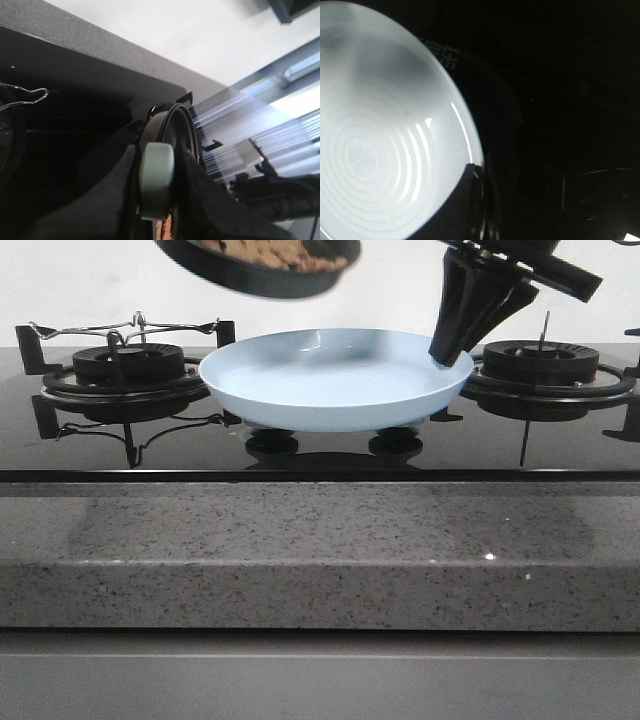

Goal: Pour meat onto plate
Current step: 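Lift the pan with the left gripper and move it over the held plate, then tilt the pan with the left gripper to pour the meat onto the plate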

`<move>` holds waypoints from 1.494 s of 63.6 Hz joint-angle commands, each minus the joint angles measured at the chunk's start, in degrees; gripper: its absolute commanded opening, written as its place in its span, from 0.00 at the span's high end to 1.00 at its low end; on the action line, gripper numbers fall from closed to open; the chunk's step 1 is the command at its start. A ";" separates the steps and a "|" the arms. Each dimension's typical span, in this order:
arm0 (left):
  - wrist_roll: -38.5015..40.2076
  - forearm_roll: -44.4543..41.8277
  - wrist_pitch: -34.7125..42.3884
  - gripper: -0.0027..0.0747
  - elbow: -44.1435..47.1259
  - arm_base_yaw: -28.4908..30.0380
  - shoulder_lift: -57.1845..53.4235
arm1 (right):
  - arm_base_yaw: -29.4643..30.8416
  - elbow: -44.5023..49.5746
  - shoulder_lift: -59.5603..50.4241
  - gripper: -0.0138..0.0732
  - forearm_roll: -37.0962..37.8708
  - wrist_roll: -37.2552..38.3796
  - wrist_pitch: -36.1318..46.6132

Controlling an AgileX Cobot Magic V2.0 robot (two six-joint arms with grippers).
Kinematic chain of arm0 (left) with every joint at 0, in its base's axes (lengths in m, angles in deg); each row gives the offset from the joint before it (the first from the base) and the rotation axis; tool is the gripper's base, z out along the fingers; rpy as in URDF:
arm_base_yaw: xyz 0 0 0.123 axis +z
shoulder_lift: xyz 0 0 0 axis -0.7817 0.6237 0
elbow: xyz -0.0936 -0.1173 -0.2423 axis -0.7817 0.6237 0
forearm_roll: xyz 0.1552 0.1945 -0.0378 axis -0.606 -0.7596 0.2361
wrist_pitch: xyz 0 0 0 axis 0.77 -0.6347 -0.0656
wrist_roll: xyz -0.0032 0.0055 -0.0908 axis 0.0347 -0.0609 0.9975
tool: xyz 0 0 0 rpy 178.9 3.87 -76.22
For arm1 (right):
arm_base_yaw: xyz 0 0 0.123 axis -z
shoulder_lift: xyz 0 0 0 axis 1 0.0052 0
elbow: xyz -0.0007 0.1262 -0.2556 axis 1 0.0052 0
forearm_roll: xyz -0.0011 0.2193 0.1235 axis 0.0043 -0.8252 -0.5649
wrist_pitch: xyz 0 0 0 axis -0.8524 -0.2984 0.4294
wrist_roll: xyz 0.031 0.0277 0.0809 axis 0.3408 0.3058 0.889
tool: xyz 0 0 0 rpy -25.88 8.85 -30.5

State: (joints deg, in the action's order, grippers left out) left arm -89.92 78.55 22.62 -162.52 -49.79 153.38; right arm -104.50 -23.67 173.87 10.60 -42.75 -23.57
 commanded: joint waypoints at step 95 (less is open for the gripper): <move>6.42 -65.03 24.82 0.99 -6.31 -37.81 -14.88 | 0.05 -1.35 -3.44 0.91 -1.79 -0.59 1.10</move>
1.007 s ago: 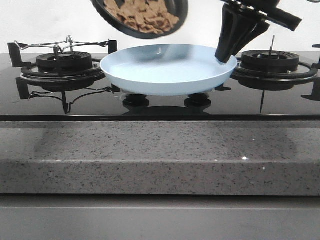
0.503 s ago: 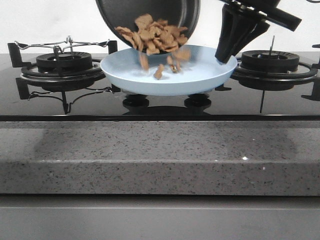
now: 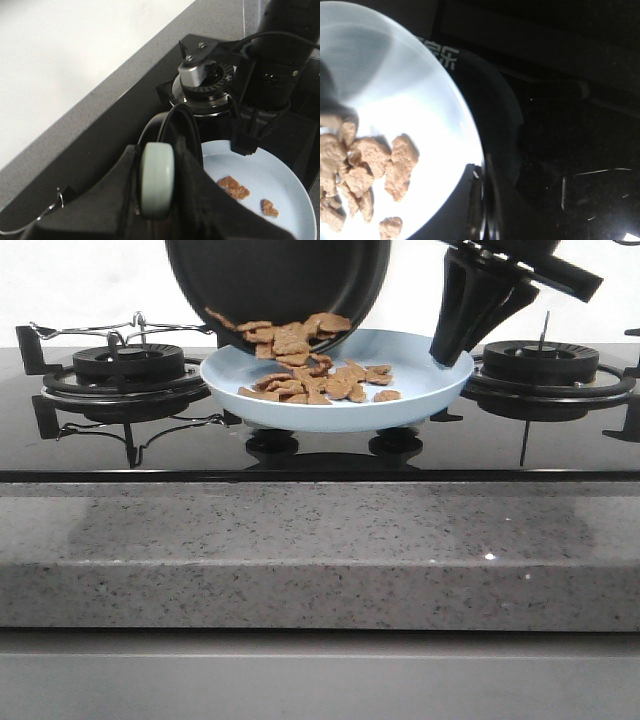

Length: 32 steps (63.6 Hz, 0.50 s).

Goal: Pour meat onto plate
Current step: 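Tilt the pan with the left gripper to pour the meat onto the plate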

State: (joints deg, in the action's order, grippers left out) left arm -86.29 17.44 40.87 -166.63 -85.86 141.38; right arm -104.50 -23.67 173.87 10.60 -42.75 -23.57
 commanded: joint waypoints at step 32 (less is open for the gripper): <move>6.67 -15.79 7.53 0.99 -2.21 -10.06 -4.44 | 0.05 -1.35 -3.44 0.91 -1.79 -0.59 1.10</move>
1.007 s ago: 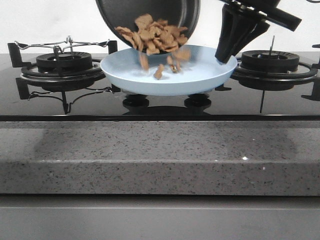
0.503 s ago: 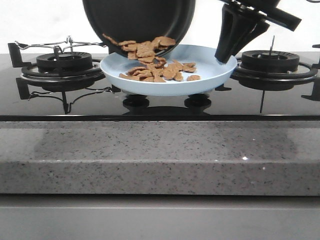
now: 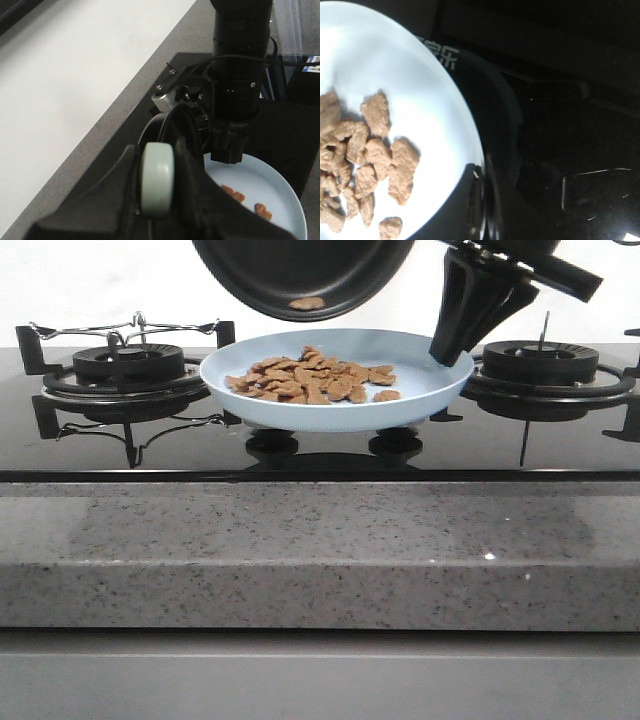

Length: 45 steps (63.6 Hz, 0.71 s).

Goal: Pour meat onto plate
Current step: 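Tilt the pan with the left gripper to pour the meat onto the plate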

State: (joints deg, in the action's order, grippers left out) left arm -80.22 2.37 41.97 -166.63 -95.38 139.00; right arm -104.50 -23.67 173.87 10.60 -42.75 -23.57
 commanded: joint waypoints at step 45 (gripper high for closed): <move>0.60 0.61 7.44 0.99 -2.21 -0.54 -2.06 | 0.05 -1.35 -3.44 0.91 -1.79 -0.59 1.10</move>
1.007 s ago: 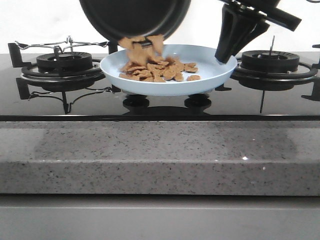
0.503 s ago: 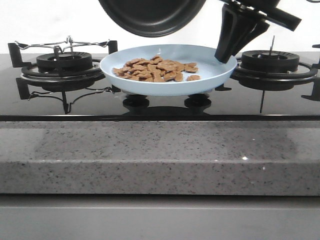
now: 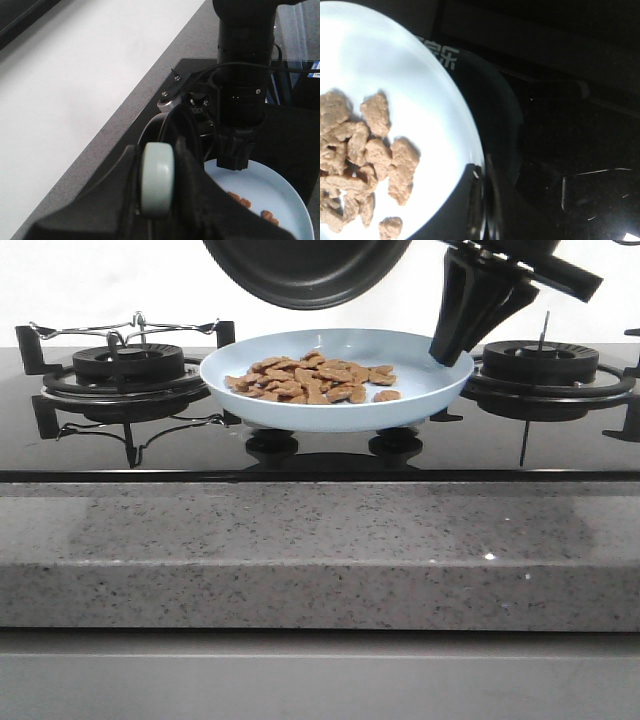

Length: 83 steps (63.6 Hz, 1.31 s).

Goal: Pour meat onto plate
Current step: 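Tilt the pan with the left gripper to pour the meat onto the plate, then move the emptied pan back and lower it onto its burner with the left gripper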

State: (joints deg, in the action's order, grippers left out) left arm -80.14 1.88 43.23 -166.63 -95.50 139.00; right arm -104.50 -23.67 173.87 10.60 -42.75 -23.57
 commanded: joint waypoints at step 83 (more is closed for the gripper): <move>28.07 25.68 2.17 0.99 -2.21 36.78 -5.98 | 0.05 -1.35 -3.44 0.91 -1.79 -0.59 1.10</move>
State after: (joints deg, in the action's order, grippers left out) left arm -48.24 18.21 41.33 -166.63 -64.39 133.91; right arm -104.50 -23.67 173.87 10.60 -42.75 -23.67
